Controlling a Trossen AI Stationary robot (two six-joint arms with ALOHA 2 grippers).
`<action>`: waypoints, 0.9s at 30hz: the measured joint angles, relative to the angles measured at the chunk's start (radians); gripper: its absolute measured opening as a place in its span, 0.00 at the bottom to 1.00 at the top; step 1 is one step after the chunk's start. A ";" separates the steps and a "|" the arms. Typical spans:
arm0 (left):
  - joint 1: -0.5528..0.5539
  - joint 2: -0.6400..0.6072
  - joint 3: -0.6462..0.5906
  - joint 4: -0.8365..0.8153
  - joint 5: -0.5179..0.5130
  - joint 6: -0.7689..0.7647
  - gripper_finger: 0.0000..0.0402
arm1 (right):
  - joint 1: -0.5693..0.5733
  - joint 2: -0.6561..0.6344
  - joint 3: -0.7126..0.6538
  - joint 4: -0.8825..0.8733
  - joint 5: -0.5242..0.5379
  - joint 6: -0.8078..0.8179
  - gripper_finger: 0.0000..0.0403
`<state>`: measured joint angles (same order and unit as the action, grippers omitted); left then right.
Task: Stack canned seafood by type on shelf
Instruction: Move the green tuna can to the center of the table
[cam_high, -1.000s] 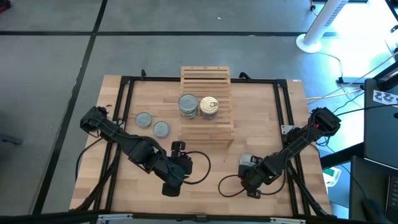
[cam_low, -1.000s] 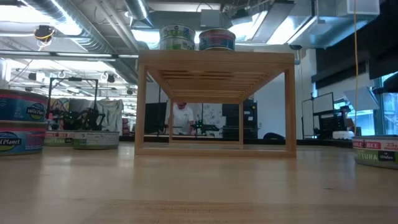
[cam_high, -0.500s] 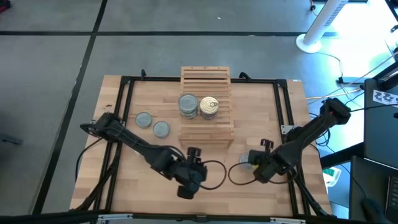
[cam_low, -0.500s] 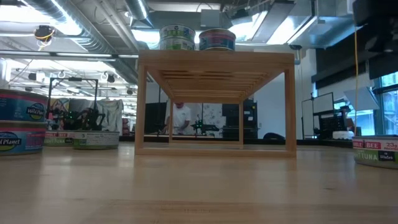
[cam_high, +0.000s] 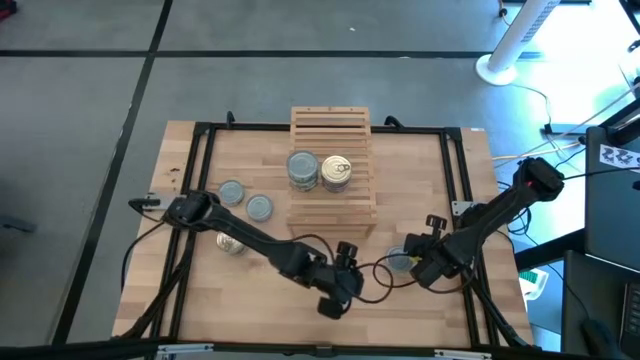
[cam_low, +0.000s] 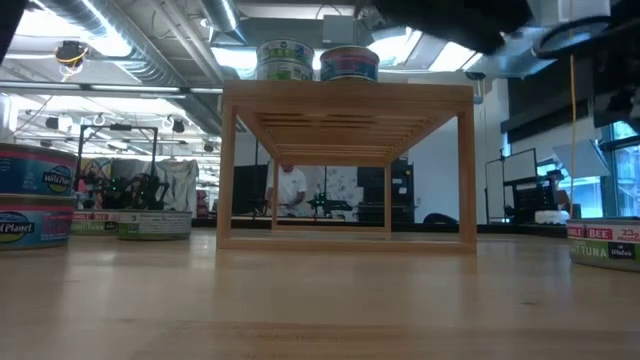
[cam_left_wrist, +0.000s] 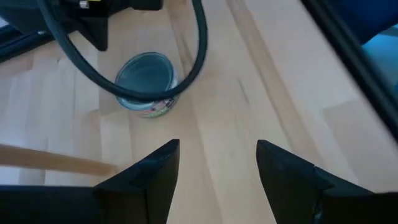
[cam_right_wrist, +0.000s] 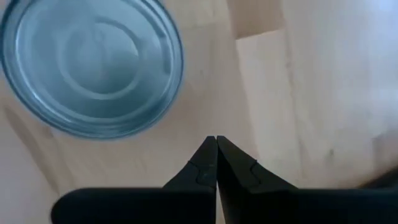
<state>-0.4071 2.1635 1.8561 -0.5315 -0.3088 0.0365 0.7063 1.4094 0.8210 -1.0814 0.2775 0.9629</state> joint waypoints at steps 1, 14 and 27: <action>0.004 0.010 0.000 0.007 0.000 0.009 0.52 | 0.000 0.000 -0.015 0.023 -0.002 0.001 0.01; 0.001 0.010 0.000 -0.121 0.000 -0.026 0.52 | 0.000 0.000 -0.170 0.495 0.002 0.002 0.01; -0.007 0.024 0.000 -0.136 0.001 -0.088 0.52 | -0.001 0.189 -0.186 1.025 0.092 -0.002 0.01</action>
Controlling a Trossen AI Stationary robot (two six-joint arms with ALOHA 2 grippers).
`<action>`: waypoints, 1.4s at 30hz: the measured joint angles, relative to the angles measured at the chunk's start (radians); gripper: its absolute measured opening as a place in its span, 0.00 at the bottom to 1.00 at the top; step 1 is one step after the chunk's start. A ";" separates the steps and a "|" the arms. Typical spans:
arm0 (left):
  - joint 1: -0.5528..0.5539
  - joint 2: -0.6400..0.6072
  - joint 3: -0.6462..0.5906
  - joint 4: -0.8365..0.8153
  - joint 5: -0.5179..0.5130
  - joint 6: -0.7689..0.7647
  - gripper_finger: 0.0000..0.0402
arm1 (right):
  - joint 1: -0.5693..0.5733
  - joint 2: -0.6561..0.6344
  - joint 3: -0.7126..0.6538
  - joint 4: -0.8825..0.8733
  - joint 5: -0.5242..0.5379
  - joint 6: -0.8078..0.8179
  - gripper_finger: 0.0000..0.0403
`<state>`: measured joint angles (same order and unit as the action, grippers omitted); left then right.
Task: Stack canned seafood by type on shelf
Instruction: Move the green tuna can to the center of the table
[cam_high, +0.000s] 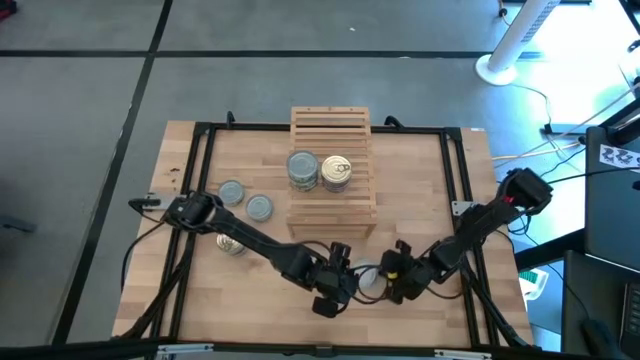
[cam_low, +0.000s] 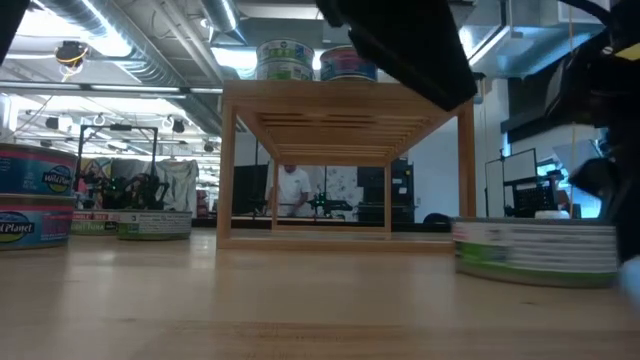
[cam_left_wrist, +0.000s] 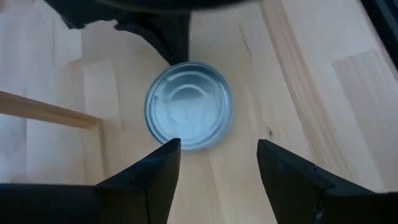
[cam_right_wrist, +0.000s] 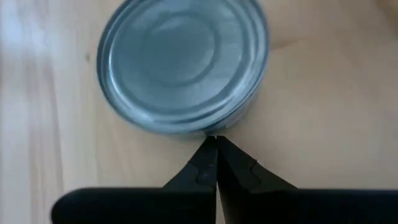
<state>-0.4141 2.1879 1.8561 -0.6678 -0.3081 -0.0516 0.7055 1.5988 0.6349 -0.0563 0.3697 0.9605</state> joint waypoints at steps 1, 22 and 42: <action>0.000 0.003 0.000 -0.002 0.000 -0.002 0.52 | 0.000 0.024 0.003 0.033 0.004 0.000 0.01; -0.004 0.001 0.000 -0.280 0.186 -0.224 0.52 | -0.033 0.237 0.223 0.230 0.030 -0.273 0.01; -0.002 0.021 0.000 -0.220 0.123 -0.046 0.52 | -0.051 0.236 0.274 0.158 -0.090 -0.346 0.03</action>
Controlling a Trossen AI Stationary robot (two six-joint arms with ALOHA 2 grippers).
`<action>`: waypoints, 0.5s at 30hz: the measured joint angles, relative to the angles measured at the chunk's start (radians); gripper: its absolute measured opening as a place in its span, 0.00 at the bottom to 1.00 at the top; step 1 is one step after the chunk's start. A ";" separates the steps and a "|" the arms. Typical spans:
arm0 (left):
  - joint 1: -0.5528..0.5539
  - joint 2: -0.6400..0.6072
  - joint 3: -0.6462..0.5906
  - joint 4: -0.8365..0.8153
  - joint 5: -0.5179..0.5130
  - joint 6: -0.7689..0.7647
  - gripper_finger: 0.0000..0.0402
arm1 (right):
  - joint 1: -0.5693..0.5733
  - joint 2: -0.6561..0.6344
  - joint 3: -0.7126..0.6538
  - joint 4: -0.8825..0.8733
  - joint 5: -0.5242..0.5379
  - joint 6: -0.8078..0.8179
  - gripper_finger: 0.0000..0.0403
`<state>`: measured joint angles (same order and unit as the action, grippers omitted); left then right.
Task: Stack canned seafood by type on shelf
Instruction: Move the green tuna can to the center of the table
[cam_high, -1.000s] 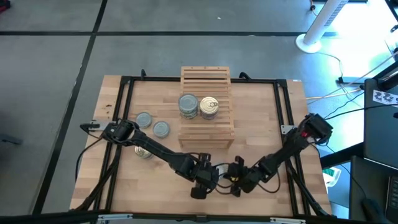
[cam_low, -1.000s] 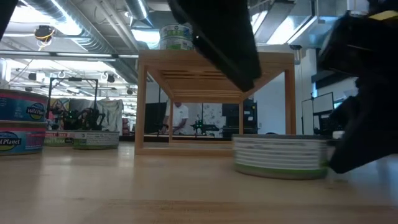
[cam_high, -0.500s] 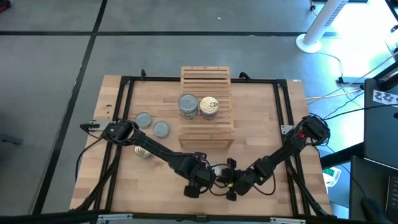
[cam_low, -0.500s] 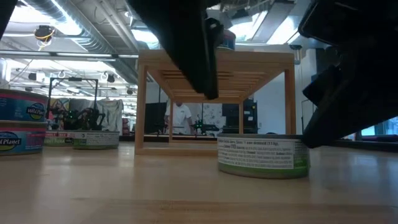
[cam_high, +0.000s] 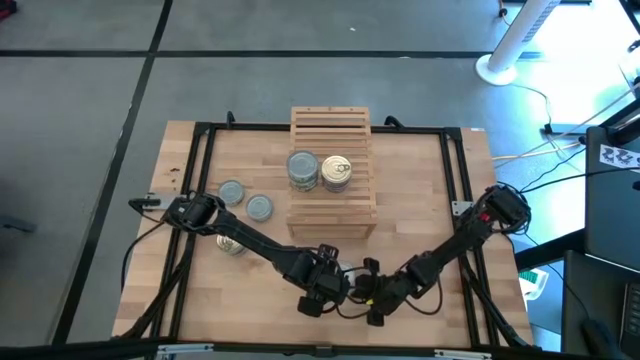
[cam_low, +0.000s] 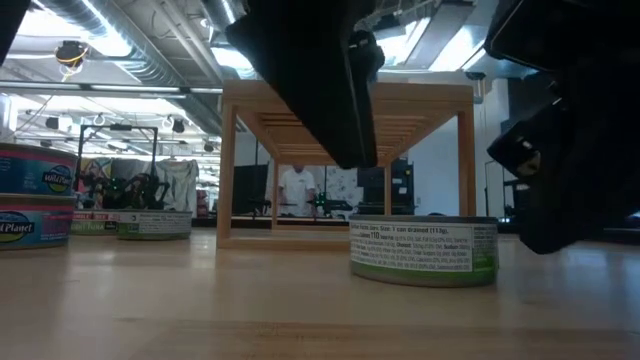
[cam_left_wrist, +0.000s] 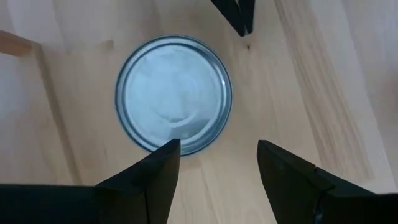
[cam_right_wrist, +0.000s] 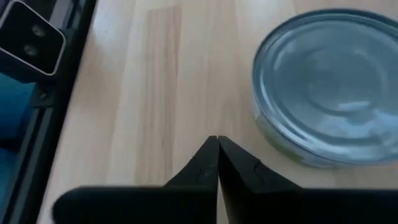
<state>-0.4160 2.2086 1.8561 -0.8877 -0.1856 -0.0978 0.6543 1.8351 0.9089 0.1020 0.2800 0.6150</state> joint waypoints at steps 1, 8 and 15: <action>0.000 0.000 0.000 -0.001 0.000 0.000 0.52 | -0.005 0.000 0.000 0.000 -0.024 -0.001 0.05; 0.000 0.000 0.000 0.003 -0.001 0.000 0.52 | -0.048 -0.001 0.000 0.002 -0.174 0.000 0.30; 0.000 0.000 0.000 0.005 -0.001 0.053 0.52 | -0.060 -0.001 0.000 -0.004 -0.395 -0.108 0.44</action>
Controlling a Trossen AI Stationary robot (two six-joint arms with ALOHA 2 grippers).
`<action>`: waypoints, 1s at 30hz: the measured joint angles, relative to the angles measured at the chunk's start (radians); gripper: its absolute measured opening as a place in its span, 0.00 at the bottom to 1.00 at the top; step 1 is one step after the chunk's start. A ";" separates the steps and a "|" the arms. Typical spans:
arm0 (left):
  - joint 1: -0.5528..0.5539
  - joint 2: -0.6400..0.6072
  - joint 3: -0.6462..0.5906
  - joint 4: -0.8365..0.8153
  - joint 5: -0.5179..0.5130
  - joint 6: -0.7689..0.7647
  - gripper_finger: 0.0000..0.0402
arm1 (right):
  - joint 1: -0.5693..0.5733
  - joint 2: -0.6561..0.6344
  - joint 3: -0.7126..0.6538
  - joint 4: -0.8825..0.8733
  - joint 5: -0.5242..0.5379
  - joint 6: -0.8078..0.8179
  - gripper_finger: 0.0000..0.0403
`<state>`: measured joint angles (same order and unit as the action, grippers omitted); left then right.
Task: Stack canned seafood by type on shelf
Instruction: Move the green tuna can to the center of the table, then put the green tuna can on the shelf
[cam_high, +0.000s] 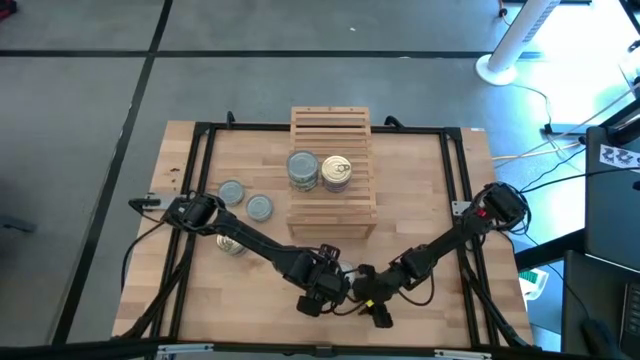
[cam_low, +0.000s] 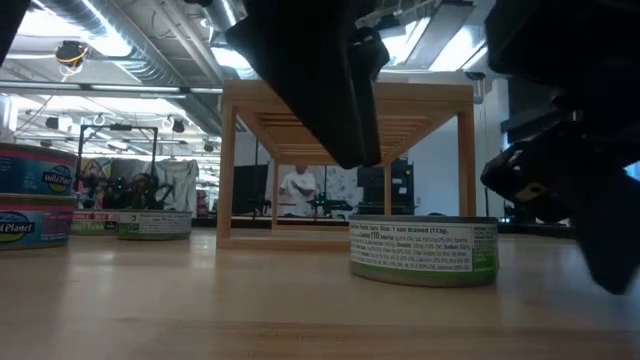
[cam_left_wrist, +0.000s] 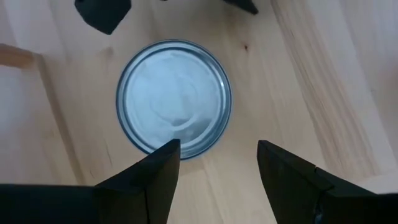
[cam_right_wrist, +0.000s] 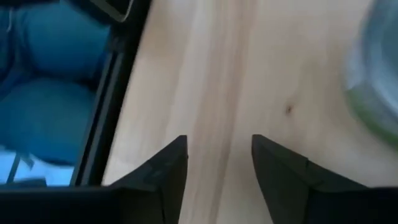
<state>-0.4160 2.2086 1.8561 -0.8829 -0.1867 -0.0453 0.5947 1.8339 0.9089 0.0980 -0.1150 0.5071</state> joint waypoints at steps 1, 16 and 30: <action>0.000 0.000 0.000 0.000 0.000 0.009 0.52 | 0.000 0.000 0.000 -0.008 -0.008 -0.016 0.45; -0.003 0.001 -0.084 0.121 -0.003 0.081 0.52 | 0.007 -0.152 0.001 -0.476 0.247 -0.016 0.46; -0.029 0.001 -0.163 0.188 -0.059 0.196 0.52 | 0.008 -0.174 0.000 -0.470 0.407 -0.094 0.46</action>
<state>-0.4453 2.2093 1.6932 -0.6949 -0.2454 0.1503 0.6025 1.6604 0.9089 -0.3723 0.2918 0.4129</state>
